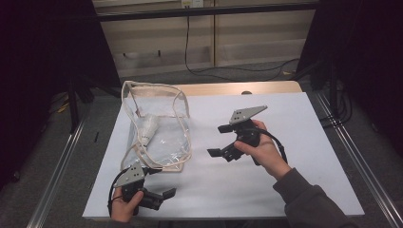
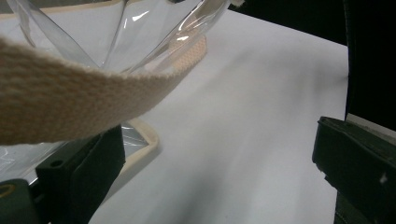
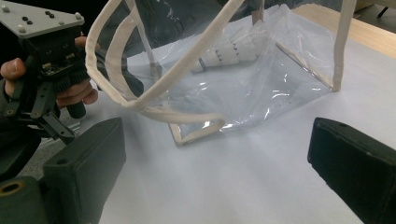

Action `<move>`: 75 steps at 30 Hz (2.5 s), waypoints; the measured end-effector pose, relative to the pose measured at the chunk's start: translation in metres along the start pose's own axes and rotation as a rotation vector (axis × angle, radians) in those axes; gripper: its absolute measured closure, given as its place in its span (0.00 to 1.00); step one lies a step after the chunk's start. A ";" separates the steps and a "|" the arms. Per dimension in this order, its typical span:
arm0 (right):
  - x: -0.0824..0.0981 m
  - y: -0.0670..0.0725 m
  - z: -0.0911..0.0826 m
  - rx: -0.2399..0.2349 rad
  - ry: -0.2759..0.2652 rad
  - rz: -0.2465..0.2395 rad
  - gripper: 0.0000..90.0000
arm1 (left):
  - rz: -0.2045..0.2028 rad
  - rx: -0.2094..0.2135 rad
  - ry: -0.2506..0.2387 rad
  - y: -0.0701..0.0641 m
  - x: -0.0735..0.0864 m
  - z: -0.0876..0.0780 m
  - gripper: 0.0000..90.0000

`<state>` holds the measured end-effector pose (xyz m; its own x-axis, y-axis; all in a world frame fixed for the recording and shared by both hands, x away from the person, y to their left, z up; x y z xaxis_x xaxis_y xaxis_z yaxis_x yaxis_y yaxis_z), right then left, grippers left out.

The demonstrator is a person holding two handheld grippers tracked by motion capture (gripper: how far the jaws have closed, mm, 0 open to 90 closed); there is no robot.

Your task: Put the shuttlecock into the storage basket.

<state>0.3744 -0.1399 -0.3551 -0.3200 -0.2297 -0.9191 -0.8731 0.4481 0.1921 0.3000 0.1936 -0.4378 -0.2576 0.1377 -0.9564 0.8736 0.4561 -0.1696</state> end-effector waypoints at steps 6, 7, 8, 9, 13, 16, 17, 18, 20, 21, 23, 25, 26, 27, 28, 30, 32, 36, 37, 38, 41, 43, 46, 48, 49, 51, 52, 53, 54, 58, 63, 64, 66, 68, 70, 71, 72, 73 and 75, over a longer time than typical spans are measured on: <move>0.008 -0.002 -0.007 0.006 -0.004 0.009 0.04 | 0.002 0.000 0.001 0.000 0.000 0.000 0.03; 0.009 -0.003 -0.007 0.008 -0.002 0.007 0.04 | 0.000 0.000 0.001 0.000 0.000 0.000 0.03; 0.010 -0.003 -0.008 0.011 0.002 0.007 0.04 | 0.001 0.000 0.001 0.000 0.000 0.000 0.03; 0.011 -0.003 -0.009 0.010 0.000 0.009 0.04 | 0.000 0.000 0.001 0.000 0.000 0.000 0.03; 0.015 -0.004 -0.013 0.011 -0.004 0.012 0.04 | 0.001 0.000 0.004 0.000 0.000 0.000 0.03; 0.017 -0.005 -0.015 0.017 -0.009 0.017 0.05 | 0.003 0.000 0.004 0.000 0.000 0.000 0.03; 0.018 -0.006 -0.016 0.019 -0.012 0.015 0.05 | 0.004 0.000 0.004 0.000 0.000 0.000 0.03; 0.019 -0.006 -0.017 0.021 -0.010 0.016 0.05 | 0.004 0.000 0.004 0.000 0.000 0.000 0.03; 0.021 -0.007 -0.019 0.023 -0.010 0.017 0.05 | 0.002 0.001 0.004 0.000 0.000 0.000 0.03; 0.022 -0.007 -0.019 0.023 -0.011 0.018 0.05 | 0.003 0.001 0.004 0.000 0.000 0.000 0.03; 0.024 -0.008 -0.021 0.023 -0.011 0.019 0.04 | 0.002 0.001 0.004 0.000 0.000 0.000 0.03; 0.026 -0.008 -0.022 0.026 -0.011 0.023 0.05 | 0.003 0.000 0.006 0.000 0.000 0.000 0.03; 0.026 -0.008 -0.023 0.027 -0.011 0.021 0.05 | 0.002 0.000 0.004 0.000 0.000 0.000 0.03; 0.027 -0.008 -0.023 0.030 -0.011 0.019 0.05 | 0.003 0.002 0.003 0.000 0.000 0.000 0.03; 0.028 -0.009 -0.024 0.027 -0.013 0.022 0.05 | 0.002 0.001 0.005 0.000 0.000 0.000 0.03; 0.029 -0.009 -0.025 0.029 -0.013 0.019 0.05 | 0.003 0.001 0.003 0.000 0.000 0.000 0.03; 0.030 -0.008 -0.026 0.027 -0.015 0.021 0.05 | 0.002 0.000 0.003 0.000 0.000 0.000 0.03; 0.032 -0.008 -0.028 0.027 -0.025 0.024 0.05 | 0.004 0.000 0.004 0.000 0.000 0.000 0.03; 0.033 -0.008 -0.029 0.028 -0.024 0.023 0.05 | 0.002 0.000 0.003 0.000 0.000 0.000 0.03; 0.034 -0.008 -0.029 0.029 -0.023 0.024 0.05 | 0.002 0.000 0.003 0.000 0.000 0.000 0.03; 0.037 -0.008 -0.031 0.033 -0.020 0.021 0.05 | 0.001 0.000 0.004 0.000 0.000 0.000 0.03; 0.038 -0.009 -0.032 0.034 -0.018 0.023 0.05 | 0.003 0.000 0.005 0.000 0.000 0.000 0.03; 0.041 -0.009 -0.034 0.036 -0.017 0.020 0.05 | 0.001 0.000 0.004 0.000 0.000 0.000 0.03; 0.042 -0.010 -0.036 0.043 -0.011 0.018 0.05 | -0.001 0.000 0.005 0.000 0.000 0.001 0.03; 0.043 -0.010 -0.036 0.042 -0.010 0.014 0.05 | -0.001 -0.001 0.005 0.000 0.000 0.001 0.03; 0.044 -0.010 -0.039 0.044 -0.018 0.019 0.05 | -0.001 -0.001 0.005 0.000 0.000 0.001 0.03; 0.045 -0.011 -0.040 0.044 -0.015 0.016 0.05 | 0.000 0.000 0.005 0.000 0.000 0.001 0.03; 0.046 -0.011 -0.040 0.047 -0.015 0.021 0.05 | -0.001 0.000 0.005 0.000 0.000 0.001 0.03; 0.047 -0.011 -0.041 0.046 -0.014 0.020 0.05 | -0.001 -0.002 0.005 0.000 0.000 0.001 0.03; 0.050 -0.012 -0.044 0.052 -0.016 0.020 0.04 | -0.001 -0.001 0.005 0.000 0.000 0.001 0.03; 0.055 -0.013 -0.047 0.057 -0.011 0.024 0.04 | 0.000 0.000 0.005 0.000 0.000 0.001 0.03; 0.056 -0.013 -0.048 0.055 -0.012 0.028 0.05 | 0.000 0.000 0.005 0.000 0.000 0.001 0.03; 0.058 -0.014 -0.049 0.062 -0.008 0.025 0.05 | -0.001 0.000 0.005 0.000 0.000 0.001 0.03; 0.060 -0.014 -0.051 0.063 -0.016 0.024 0.05 | -0.001 -0.001 0.005 0.000 0.000 0.001 0.03; 0.061 -0.015 -0.053 0.069 -0.016 0.028 0.04 | -0.001 -0.001 0.005 0.000 0.000 0.001 0.03; 0.061 -0.015 -0.054 0.068 -0.020 0.031 0.04 | -0.001 -0.001 0.004 0.000 0.000 0.001 0.03; 0.062 -0.015 -0.055 0.070 -0.021 0.030 0.05 | -0.001 0.000 0.004 0.000 0.000 0.001 0.03; 0.063 -0.016 -0.056 0.070 -0.020 0.031 0.05 | -0.001 -0.001 0.005 0.000 0.000 0.001 0.03; 0.064 -0.016 -0.057 0.073 -0.022 0.032 0.05 | 0.002 0.001 0.006 0.000 0.000 0.001 0.03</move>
<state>0.3467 -0.2107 -0.3976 -0.3385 -0.1955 -0.9204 -0.8334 0.5165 0.1968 0.3005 0.1925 -0.4383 -0.2587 0.1435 -0.9552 0.8745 0.4549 -0.1684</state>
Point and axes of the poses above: each handheld gripper's, and its own axes: z roughly forward along the jaws, x roughly out of its underside, y roughly to its left, the point moved 1 cm from there along z, roughly forward along the jaws, and after that the axes turned 9 degrees about -y, right-handed, at the moved point
